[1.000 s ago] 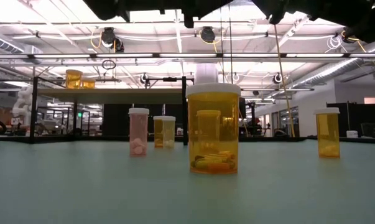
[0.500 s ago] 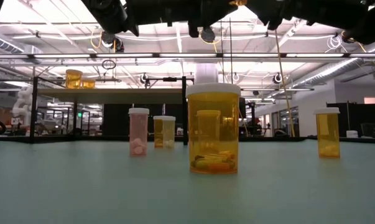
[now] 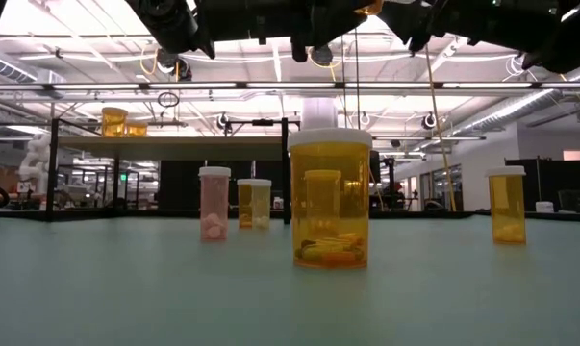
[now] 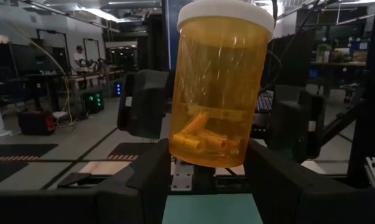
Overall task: Pick and place medicine bottles onto shelf by color
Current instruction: Put the big orange pill bottle on the shelf aligned with the other big orange pill bottle
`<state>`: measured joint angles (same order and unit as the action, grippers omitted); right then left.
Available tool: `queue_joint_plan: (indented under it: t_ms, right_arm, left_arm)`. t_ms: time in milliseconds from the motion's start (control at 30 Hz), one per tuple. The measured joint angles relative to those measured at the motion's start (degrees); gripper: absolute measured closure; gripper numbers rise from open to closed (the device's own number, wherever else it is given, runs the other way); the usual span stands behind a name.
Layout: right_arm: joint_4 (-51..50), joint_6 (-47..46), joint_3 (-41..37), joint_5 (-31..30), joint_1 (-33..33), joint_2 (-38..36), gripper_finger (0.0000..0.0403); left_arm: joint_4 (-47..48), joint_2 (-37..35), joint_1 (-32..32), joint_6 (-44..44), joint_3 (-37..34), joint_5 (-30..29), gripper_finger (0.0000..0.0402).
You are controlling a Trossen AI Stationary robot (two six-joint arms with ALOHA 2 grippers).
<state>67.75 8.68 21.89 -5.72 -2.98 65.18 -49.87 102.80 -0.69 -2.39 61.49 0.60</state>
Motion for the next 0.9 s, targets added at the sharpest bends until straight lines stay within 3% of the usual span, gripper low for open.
queue_joint_plan:
  t_ms: [500, 900]
  right_arm:
    - [0.1, 1.0, 3.3, 2.4, 0.0, 5.7, 0.0168]
    - [0.3, 1.0, 3.5, 2.8, 0.0, 5.8, 0.0193]
  left_arm:
    - [0.9, 0.0, 0.1, 0.4, 0.0, 0.4, 0.0211]
    - [1.7, 0.0, 0.1, 0.2, 0.0, 1.2, 0.0211]
